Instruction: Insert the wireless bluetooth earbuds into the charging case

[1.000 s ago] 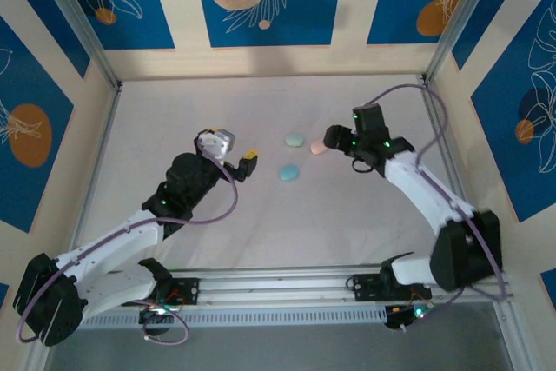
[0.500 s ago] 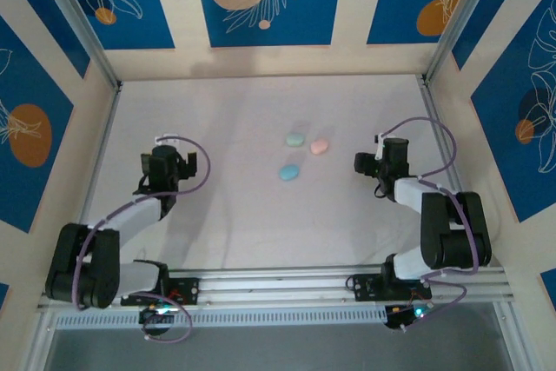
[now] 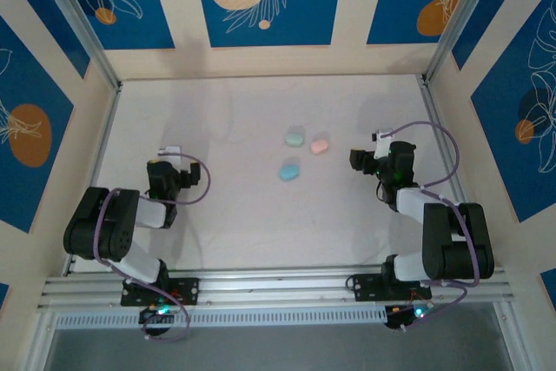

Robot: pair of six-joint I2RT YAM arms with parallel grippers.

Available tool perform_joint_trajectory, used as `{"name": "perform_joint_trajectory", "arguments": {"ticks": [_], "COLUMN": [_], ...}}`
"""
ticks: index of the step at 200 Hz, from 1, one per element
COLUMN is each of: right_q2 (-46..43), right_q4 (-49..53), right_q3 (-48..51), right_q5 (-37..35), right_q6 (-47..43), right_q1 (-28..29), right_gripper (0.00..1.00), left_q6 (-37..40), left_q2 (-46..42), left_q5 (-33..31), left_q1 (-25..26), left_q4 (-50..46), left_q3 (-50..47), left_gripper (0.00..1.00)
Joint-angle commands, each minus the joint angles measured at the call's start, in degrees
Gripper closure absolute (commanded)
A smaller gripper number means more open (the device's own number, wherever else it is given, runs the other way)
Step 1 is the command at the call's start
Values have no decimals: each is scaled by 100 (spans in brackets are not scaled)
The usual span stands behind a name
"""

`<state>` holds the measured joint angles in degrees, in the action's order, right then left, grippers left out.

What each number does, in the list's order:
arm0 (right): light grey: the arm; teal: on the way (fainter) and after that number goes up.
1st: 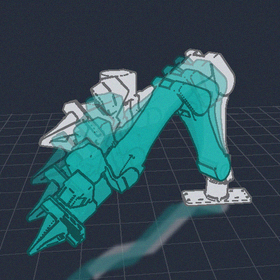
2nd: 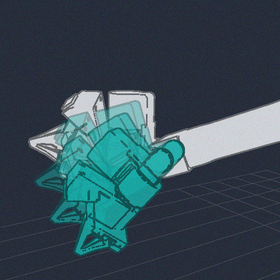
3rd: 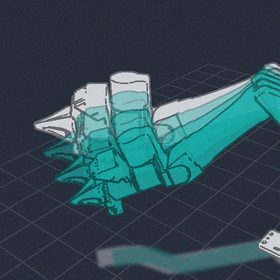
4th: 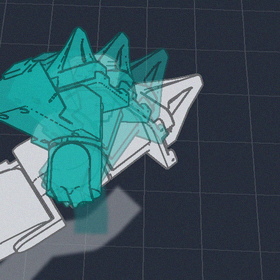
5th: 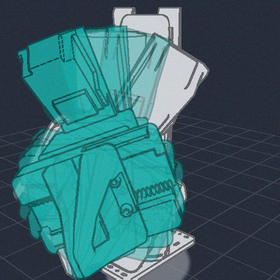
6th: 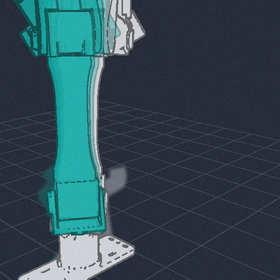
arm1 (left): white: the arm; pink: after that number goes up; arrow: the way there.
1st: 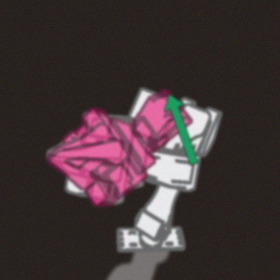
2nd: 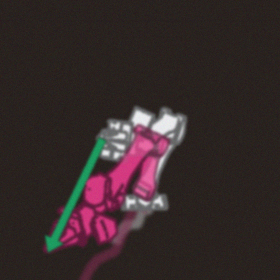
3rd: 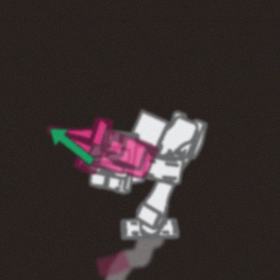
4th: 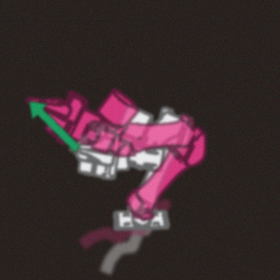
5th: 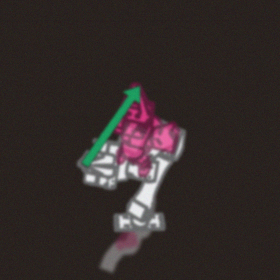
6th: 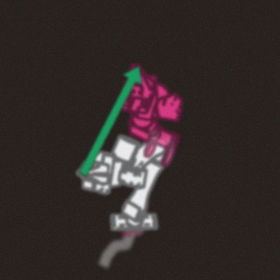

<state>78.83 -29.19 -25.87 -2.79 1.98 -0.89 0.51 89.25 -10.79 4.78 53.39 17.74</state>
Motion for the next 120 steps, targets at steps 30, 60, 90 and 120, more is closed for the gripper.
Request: {"name": "perform_joint_trajectory", "arguments": {"ticks": [30,60,90,120], "right_q2": [-126,-265,228,678], "right_q4": [-99,-908,-803,-992], "right_q3": [-49,356,13,-142], "right_q5": [307,1092,207,393], "right_q6": [-142,221,58,219], "right_q1": [-223,-250,174,17], "right_gripper": [22,22,22,21], "left_q6": [-42,-34,-32,-28], "left_q2": [0,14,22,13], "left_q5": [-46,-44,-43,-46], "left_q1": [-51,-47,-52,-49], "left_q4": [227,273,290,287], "left_q3": [241,239,231,231], "left_gripper": [0,0,0,0]}}
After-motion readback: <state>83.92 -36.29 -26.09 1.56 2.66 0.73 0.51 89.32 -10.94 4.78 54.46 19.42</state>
